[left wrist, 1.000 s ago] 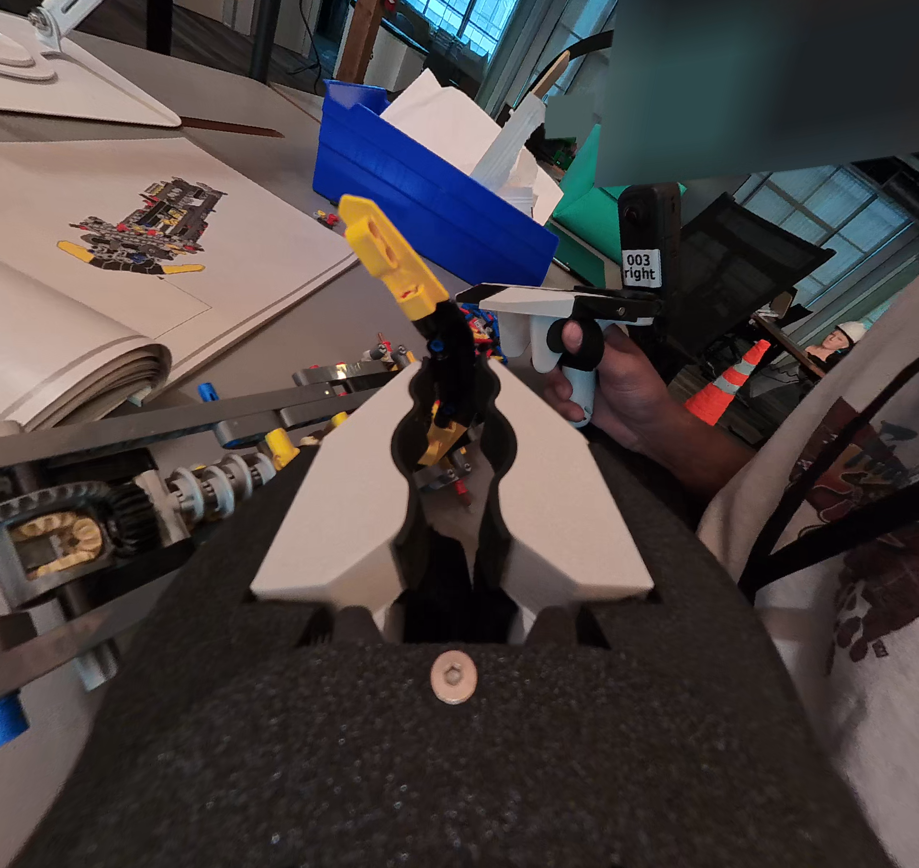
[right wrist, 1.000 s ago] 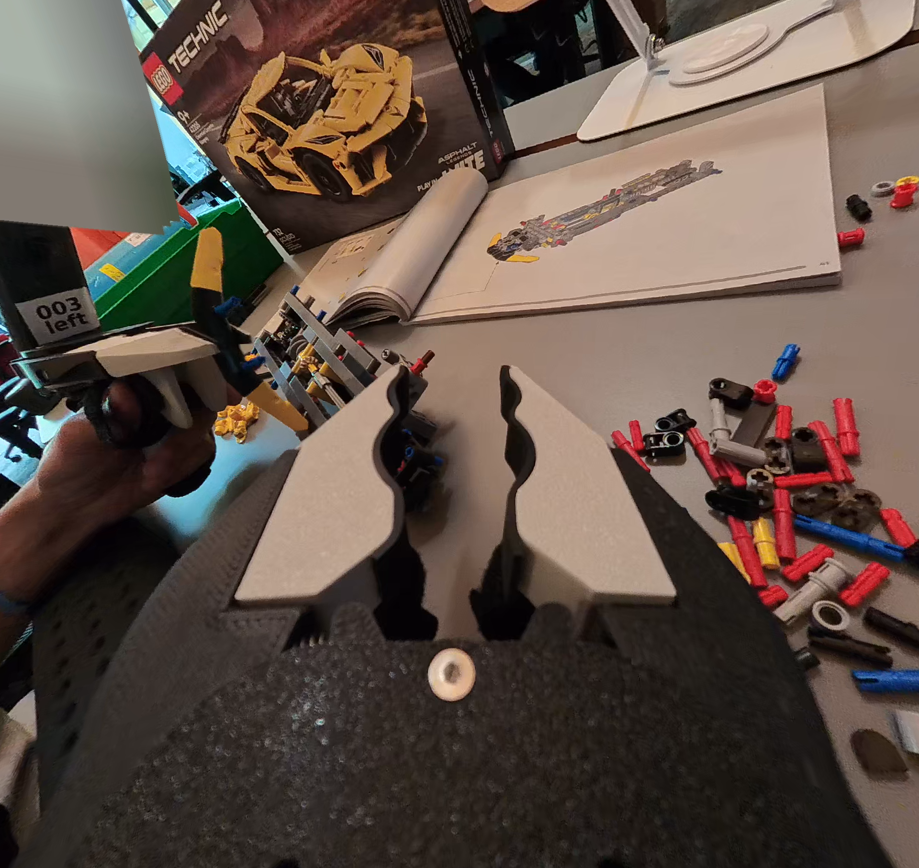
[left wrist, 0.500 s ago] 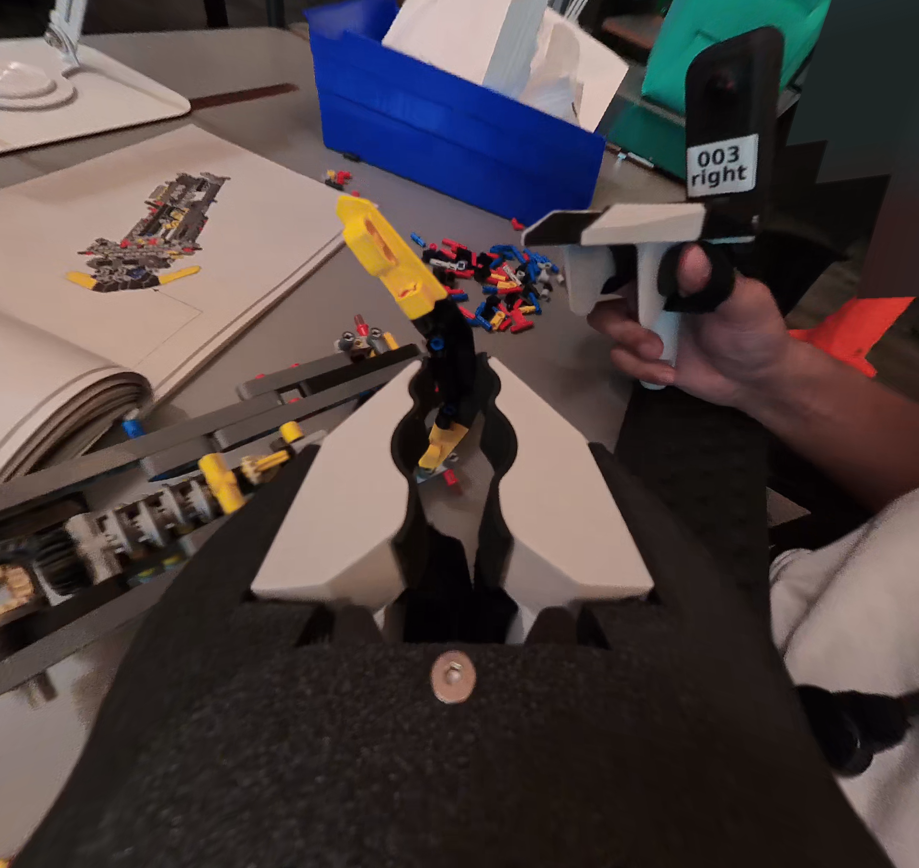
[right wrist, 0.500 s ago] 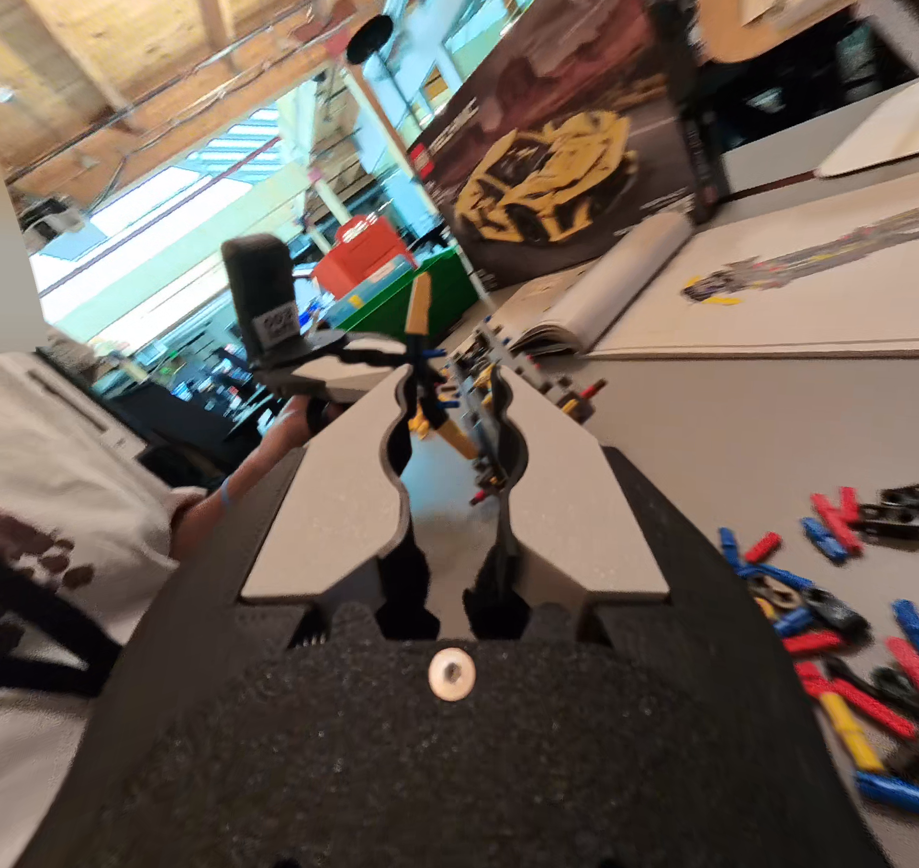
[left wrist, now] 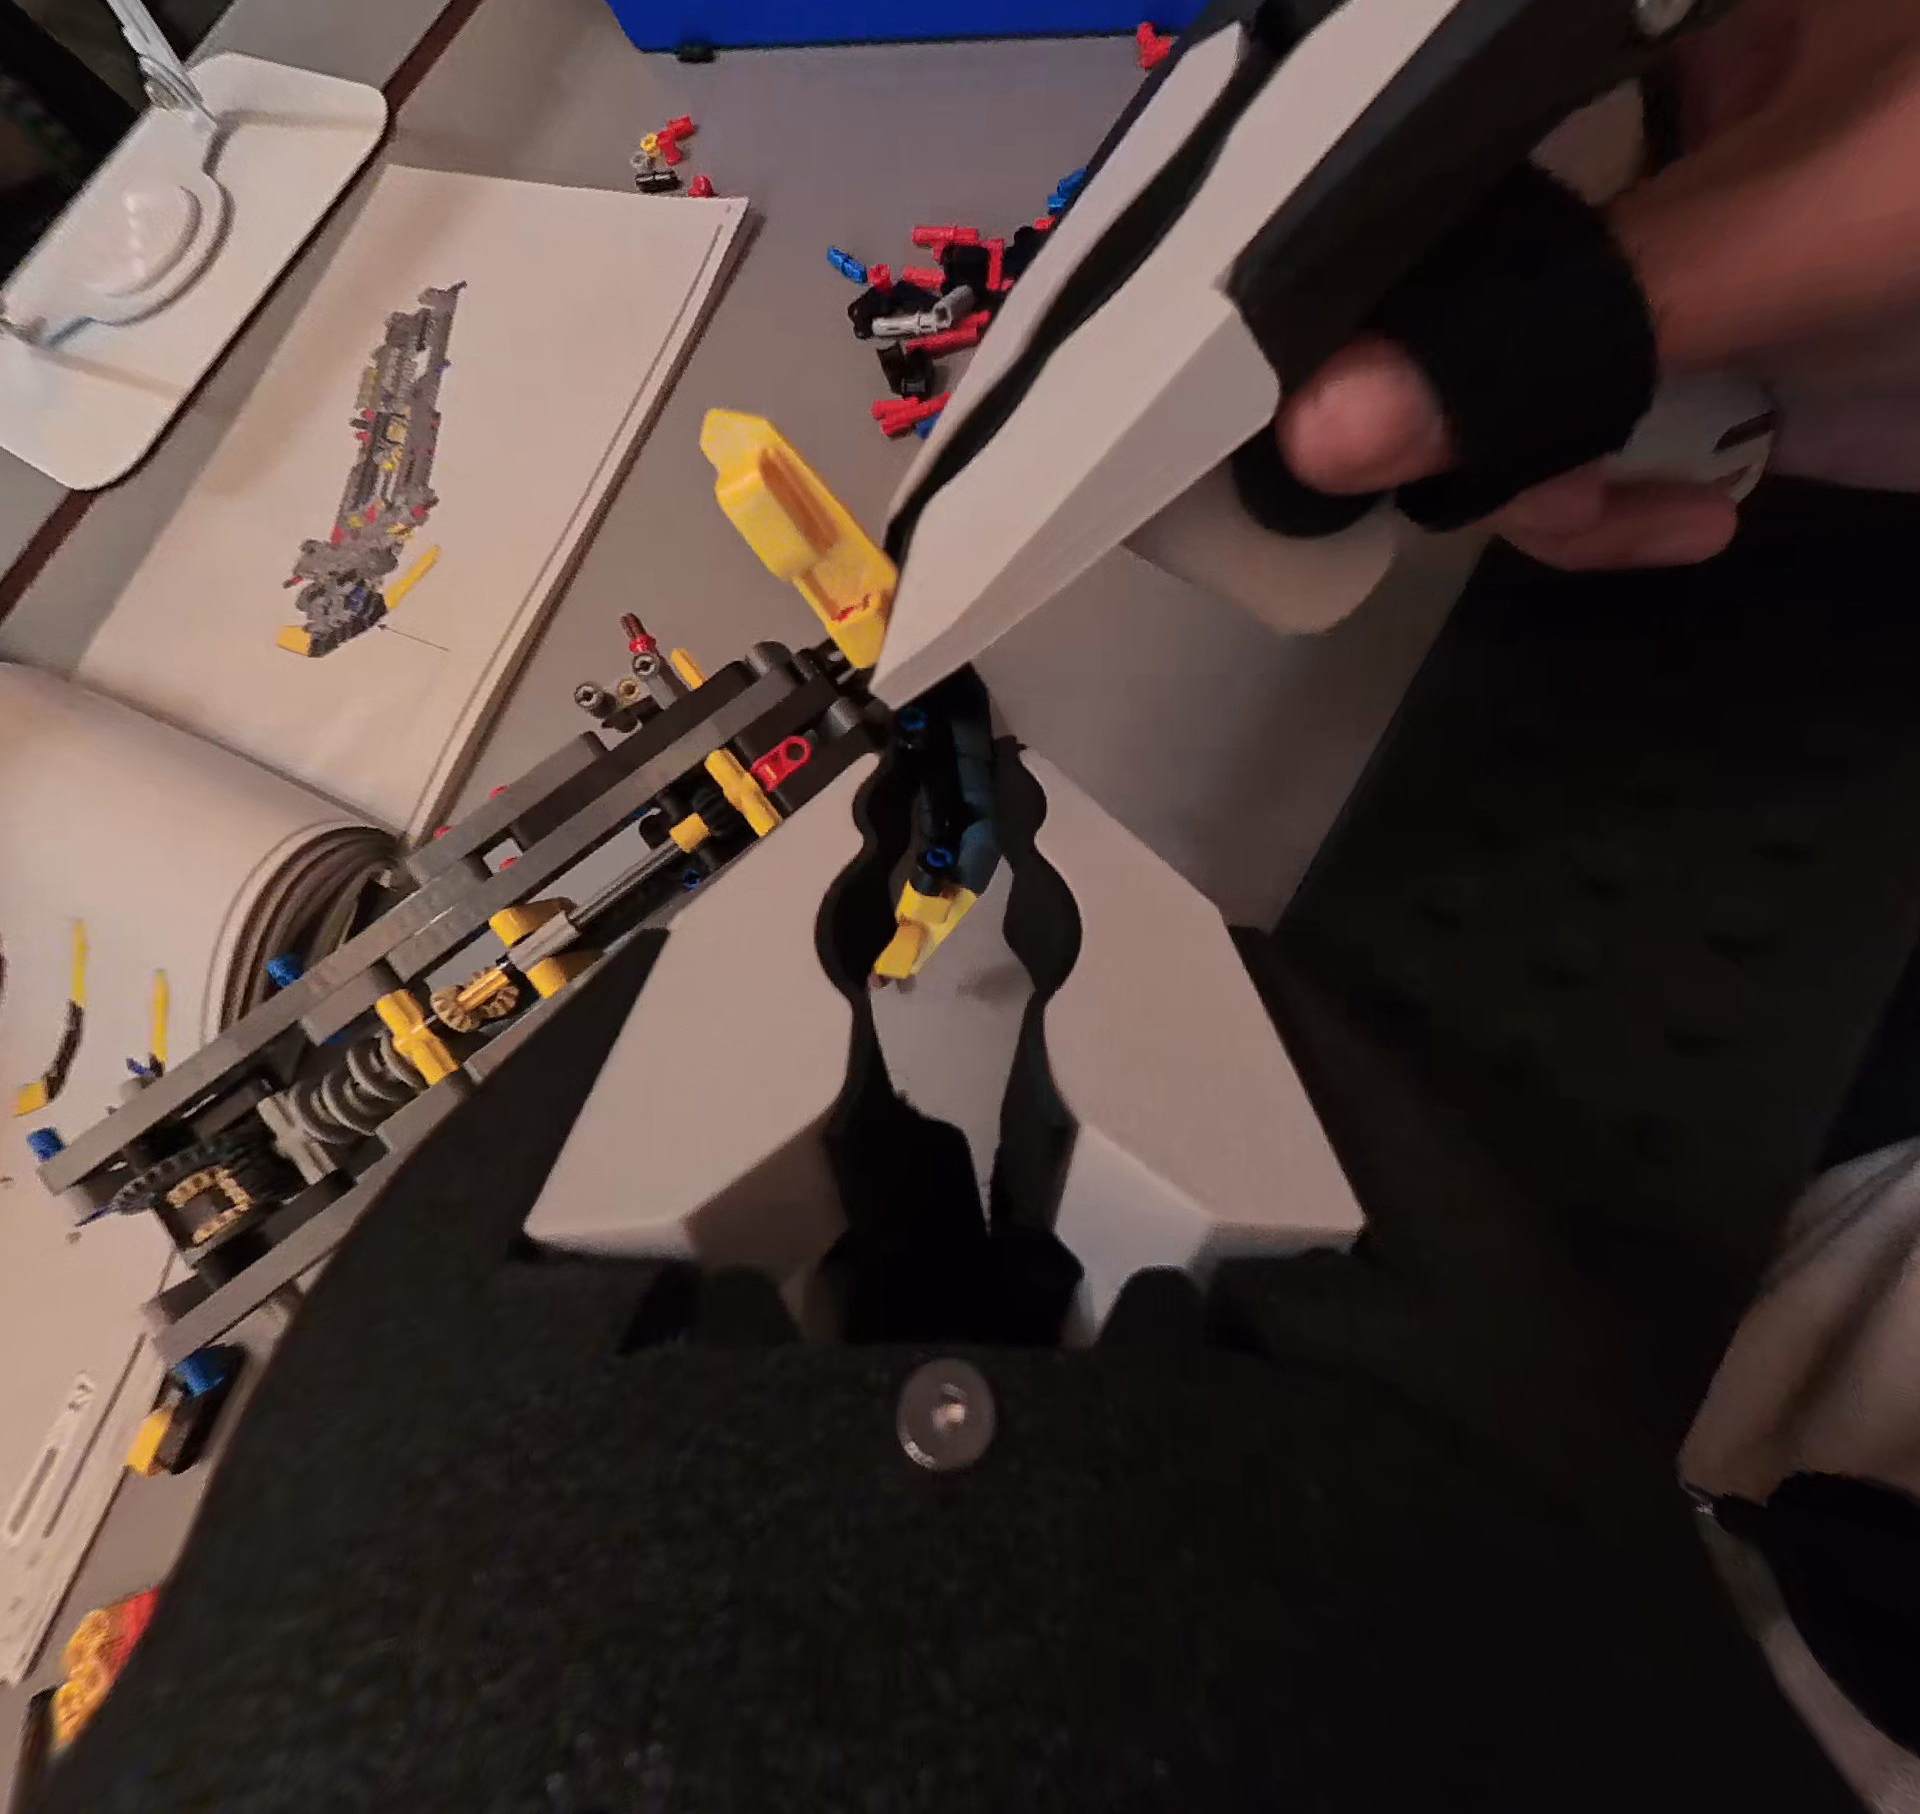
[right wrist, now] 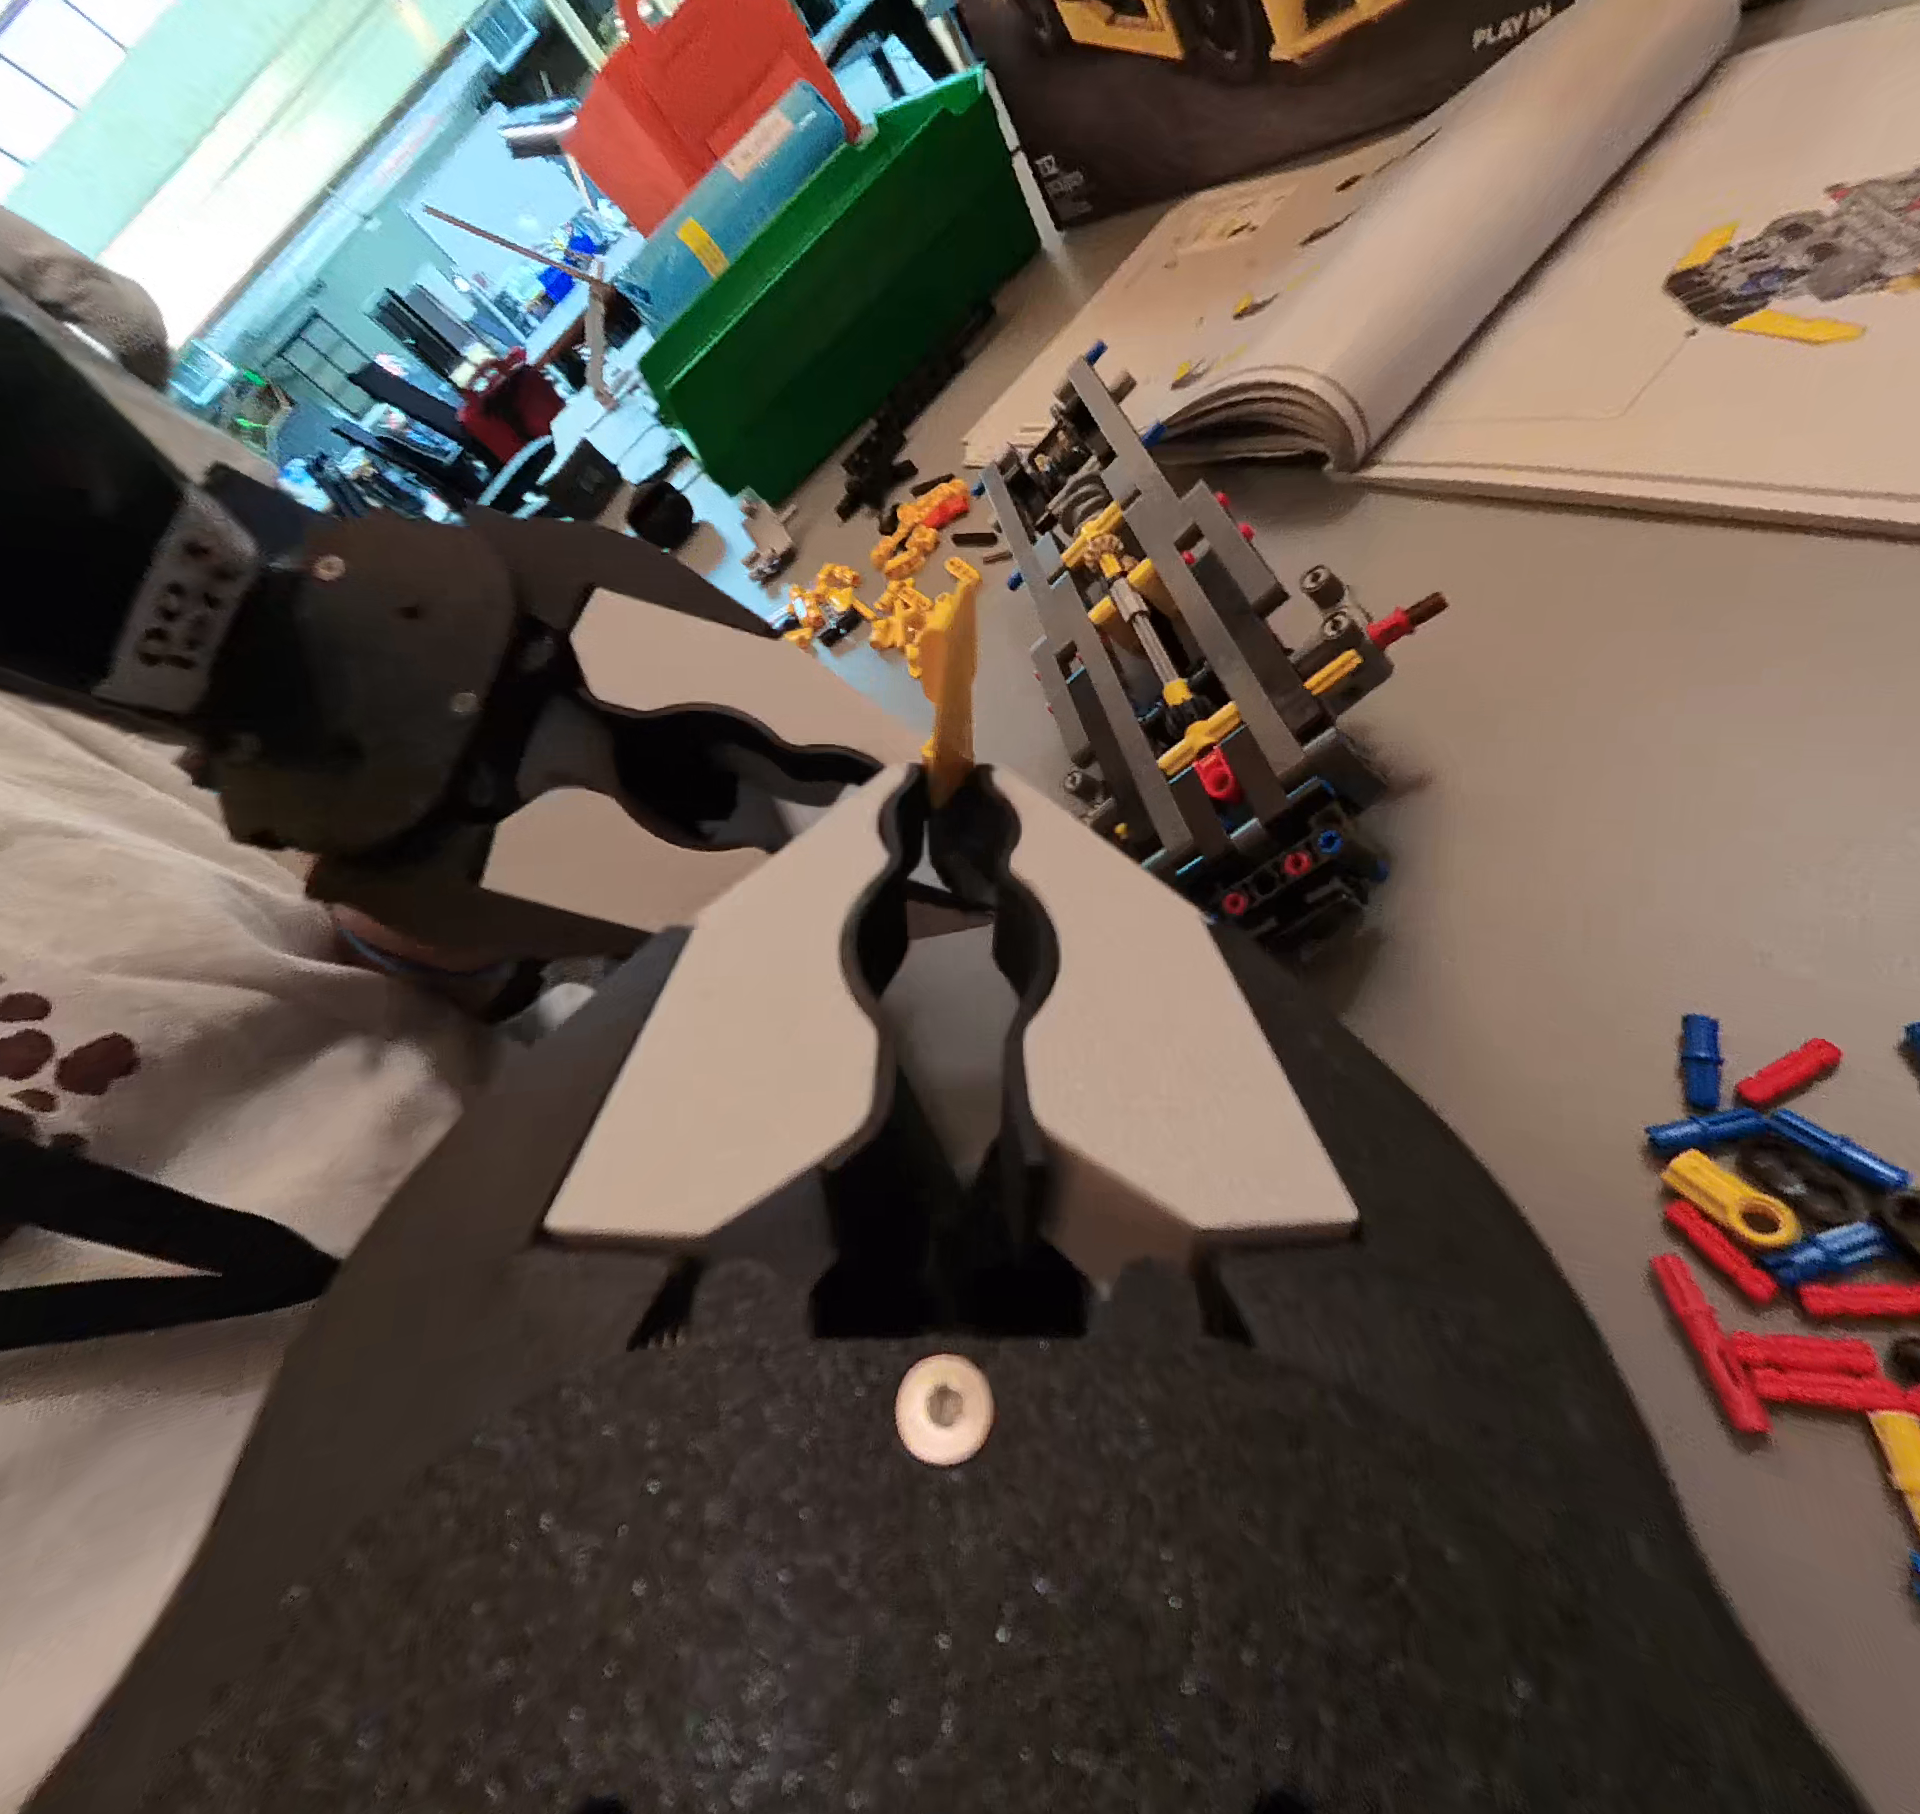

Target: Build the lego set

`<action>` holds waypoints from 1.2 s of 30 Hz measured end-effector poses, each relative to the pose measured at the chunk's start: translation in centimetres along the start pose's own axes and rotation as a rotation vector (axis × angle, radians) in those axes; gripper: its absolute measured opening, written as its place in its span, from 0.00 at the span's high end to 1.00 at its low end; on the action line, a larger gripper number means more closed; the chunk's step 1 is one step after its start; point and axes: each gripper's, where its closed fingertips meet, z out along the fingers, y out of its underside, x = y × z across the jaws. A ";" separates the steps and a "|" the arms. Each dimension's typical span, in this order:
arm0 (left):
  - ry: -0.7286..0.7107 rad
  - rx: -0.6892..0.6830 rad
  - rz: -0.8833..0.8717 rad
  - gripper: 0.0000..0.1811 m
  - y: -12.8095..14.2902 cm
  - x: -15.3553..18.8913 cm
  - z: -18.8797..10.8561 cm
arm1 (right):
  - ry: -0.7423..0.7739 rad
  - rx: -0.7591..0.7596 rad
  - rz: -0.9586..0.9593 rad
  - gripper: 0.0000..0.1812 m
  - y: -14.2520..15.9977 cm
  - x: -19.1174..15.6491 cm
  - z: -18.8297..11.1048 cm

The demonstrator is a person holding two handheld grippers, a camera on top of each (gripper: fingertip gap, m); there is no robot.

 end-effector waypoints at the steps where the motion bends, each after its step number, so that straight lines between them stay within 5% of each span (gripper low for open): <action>1: -0.011 0.000 0.010 0.92 -0.1 0.0 0.0 | 0.010 0.006 -0.015 0.96 -0.1 0.1 -0.1; 5: 0.039 0.080 -0.010 0.91 -0.6 0.2 -0.3 | -0.043 0.000 0.031 0.96 -0.3 0.4 -1.0; 10: 0.241 0.117 -0.109 0.84 0.9 0.1 -0.5 | -0.316 0.054 0.137 0.97 -1.9 0.9 -3.1; 16: 0.400 0.182 -0.183 0.95 0.8 1.2 -0.8 | -0.442 -0.072 0.106 0.97 -1.8 1.4 -1.8; 24: 0.421 0.061 -0.365 0.98 3.0 0.1 1.5 | -0.302 -0.210 0.089 0.96 -0.3 4.8 0.6; 30: 0.593 0.018 -0.572 0.98 2.5 0.8 2.3 | -0.242 -0.254 0.163 0.93 0.3 6.6 0.9; 36: 0.696 0.003 -0.702 0.98 2.2 0.8 2.5 | -0.251 -0.279 0.240 0.82 0.3 7.4 1.0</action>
